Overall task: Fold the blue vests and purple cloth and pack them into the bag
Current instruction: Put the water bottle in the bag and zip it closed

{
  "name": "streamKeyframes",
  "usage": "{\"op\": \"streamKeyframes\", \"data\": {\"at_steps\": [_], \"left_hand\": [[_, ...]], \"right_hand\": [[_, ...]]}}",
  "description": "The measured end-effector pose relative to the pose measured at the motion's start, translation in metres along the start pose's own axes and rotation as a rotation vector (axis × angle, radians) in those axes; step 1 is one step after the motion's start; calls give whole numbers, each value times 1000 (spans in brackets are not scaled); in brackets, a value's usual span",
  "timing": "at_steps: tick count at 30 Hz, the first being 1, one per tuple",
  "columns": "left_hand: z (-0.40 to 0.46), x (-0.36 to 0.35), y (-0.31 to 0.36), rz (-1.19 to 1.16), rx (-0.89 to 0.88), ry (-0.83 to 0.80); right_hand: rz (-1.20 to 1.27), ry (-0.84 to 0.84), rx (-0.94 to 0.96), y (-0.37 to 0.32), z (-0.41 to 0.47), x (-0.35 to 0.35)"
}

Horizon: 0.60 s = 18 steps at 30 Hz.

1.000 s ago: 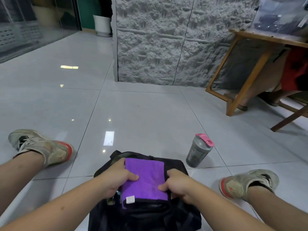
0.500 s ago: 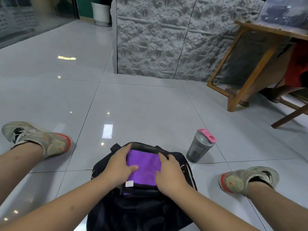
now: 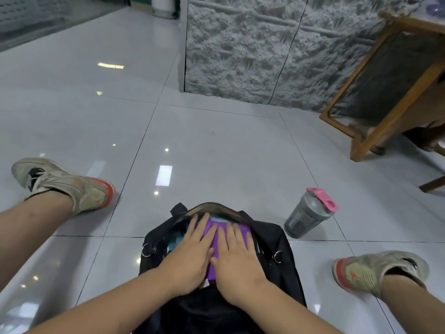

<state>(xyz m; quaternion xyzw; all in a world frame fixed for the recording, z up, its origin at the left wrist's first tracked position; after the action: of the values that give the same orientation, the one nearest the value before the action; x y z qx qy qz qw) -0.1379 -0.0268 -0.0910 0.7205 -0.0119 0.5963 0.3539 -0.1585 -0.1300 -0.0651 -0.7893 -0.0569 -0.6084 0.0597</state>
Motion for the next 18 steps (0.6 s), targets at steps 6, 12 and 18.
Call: {"op": "streamKeyframes", "data": {"at_steps": [6, 12, 18], "left_hand": [[-6, -24, -7, 264, 71, -99], [4, -34, -22, 372, 142, -165], [5, -35, -26, 464, 119, -148]], "right_hand": [[-53, -145, 8, 17, -2, -40], [-6, -217, 6, 21, 8, -51], [102, -228, -20, 25, 5, -40]]}}
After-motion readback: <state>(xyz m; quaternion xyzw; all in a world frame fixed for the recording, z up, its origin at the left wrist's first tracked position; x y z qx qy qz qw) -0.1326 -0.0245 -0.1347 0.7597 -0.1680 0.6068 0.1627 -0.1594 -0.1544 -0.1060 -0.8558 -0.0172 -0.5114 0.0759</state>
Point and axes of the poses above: each hand's wrist, its own z-axis towards the middle knuckle, its own x-axis out of the back of the hand, y = z × x, the point moved 7 cm from there along z, towards the middle knuckle, and after that the axes turned 4 degrees about -x, right-handed, at the moved point
